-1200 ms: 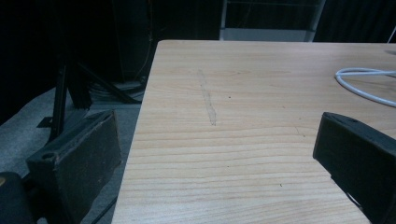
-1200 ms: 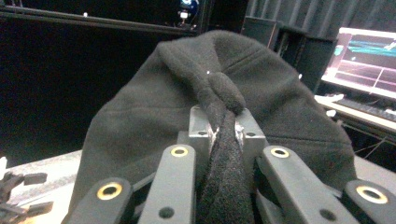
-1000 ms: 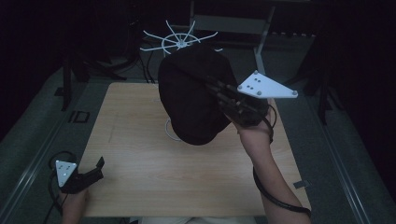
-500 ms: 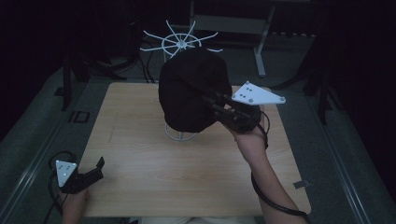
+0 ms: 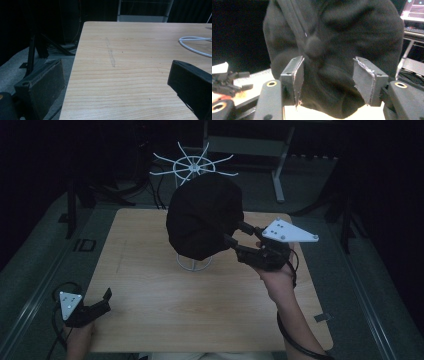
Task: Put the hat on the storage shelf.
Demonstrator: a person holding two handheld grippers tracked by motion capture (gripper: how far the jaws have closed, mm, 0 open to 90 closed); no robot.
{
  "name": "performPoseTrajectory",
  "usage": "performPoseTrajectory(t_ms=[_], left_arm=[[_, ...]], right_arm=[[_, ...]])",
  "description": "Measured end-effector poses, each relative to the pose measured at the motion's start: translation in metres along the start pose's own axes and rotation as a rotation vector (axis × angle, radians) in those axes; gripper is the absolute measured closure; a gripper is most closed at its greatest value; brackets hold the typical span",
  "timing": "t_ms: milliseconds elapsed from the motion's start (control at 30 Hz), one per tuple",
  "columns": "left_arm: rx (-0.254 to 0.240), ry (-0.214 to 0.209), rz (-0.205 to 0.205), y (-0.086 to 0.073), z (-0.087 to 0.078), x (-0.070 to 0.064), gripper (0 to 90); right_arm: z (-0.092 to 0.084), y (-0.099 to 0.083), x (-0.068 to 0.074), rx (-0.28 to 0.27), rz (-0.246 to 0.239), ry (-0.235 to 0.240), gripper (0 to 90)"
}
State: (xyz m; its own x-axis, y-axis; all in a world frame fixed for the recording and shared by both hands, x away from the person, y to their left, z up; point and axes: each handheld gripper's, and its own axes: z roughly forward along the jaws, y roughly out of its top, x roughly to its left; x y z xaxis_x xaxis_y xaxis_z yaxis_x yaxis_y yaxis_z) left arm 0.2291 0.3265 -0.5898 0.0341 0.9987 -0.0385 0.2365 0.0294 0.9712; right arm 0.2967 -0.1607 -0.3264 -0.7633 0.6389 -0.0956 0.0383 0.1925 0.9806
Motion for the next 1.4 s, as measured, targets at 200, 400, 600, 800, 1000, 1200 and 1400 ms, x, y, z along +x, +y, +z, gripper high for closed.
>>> performPoseTrajectory(t_ms=[200,400,600,800,1000,1200,1400], left_arm=[[0.0,0.002,-0.002,0.0,0.0,0.0,1.4],[0.001,0.002,-0.002,0.0,0.0,0.0,1.4],[0.001,0.005,-0.003,0.0,0.0,0.0,1.4],[-0.001,0.004,-0.004,0.0,0.0,0.0,1.4],[-0.003,0.003,-0.007,0.0,0.0,0.0,1.4],[-0.002,0.003,-0.005,0.0,0.0,0.0,1.4],[-0.002,0.004,-0.005,0.0,0.0,0.0,1.4]], right_arm=[[-0.004,-0.018,-0.009,0.029,-0.002,-0.023,33.7],[-0.001,-0.04,-0.018,0.075,0.007,-0.049,26.6],[0.0,-0.063,-0.031,0.107,0.041,-0.07,19.1],[0.004,-0.086,-0.045,0.142,0.06,-0.089,14.5],[0.005,-0.121,-0.062,0.216,0.082,-0.165,13.8],[0.005,-0.152,-0.074,0.253,0.093,-0.204,13.8],[0.006,-0.187,-0.085,0.312,0.105,-0.227,13.8]])
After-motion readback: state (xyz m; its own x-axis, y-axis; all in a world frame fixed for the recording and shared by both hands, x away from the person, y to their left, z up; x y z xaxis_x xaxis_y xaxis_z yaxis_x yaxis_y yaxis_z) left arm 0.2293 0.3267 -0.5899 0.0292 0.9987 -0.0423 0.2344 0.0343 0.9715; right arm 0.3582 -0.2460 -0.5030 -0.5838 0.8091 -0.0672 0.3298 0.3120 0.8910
